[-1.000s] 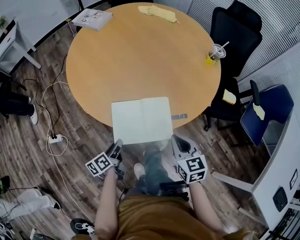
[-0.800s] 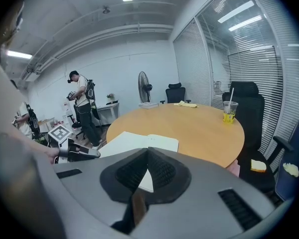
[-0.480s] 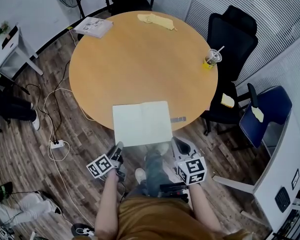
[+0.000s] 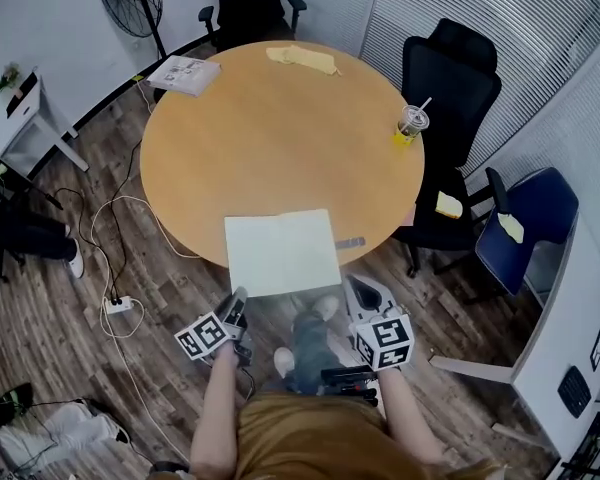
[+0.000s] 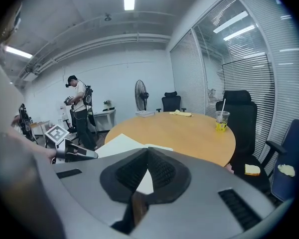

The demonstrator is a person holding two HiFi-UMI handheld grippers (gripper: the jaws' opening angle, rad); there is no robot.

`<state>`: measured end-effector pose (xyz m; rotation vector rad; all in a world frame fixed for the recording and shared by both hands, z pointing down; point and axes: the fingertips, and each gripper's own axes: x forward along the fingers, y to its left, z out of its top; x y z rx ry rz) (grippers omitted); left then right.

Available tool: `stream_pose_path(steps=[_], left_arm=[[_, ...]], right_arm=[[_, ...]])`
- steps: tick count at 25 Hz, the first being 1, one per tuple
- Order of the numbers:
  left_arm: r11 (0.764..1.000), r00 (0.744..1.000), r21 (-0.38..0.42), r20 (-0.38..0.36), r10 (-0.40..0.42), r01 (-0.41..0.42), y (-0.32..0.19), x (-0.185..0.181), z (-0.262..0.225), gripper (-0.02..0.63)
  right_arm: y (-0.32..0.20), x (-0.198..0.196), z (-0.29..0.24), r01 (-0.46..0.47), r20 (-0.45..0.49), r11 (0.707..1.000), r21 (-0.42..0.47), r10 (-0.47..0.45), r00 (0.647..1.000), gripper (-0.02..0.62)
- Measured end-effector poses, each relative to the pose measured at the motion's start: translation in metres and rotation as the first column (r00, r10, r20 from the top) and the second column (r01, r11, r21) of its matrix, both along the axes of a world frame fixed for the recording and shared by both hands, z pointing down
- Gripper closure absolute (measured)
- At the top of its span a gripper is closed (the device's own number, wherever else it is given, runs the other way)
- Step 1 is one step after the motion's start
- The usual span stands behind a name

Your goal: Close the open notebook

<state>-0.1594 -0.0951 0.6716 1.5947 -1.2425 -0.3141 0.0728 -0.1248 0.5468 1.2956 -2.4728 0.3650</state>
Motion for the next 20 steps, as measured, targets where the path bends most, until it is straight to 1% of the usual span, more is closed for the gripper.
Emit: stream_pose_path(steps=[8,15,17,20], left_arm=[[0.998,0.997,0.043,0.066,0.049,-0.052,-0.004,0.012,-0.022,0.563],[0.994,0.987,0.065,0.145,0.074,-0.085,-0.009,0.016,-0.036,0.565],[0.991,0.981,0.079,0.169,0.09,-0.104,-0.01,0.02,-0.043,0.565],[0.984,0.966,0.095,0.226,0.124,-0.148,-0.012,0.029,-0.052,0.563]], right_arm=[[0.003,-0.001,-0.015,0.005,0.006,0.999,0.034,-0.005,1.0,0.584],[0.007,-0.002,-0.023,0.004,0.011,0.998,0.056,-0.005,1.0,0.584],[0.008,0.0,-0.024,0.001,0.011,0.998,0.059,-0.002,1.0,0.584],[0.009,0.003,-0.025,-0.003,0.013,0.998,0.059,0.002,1.0,0.584]])
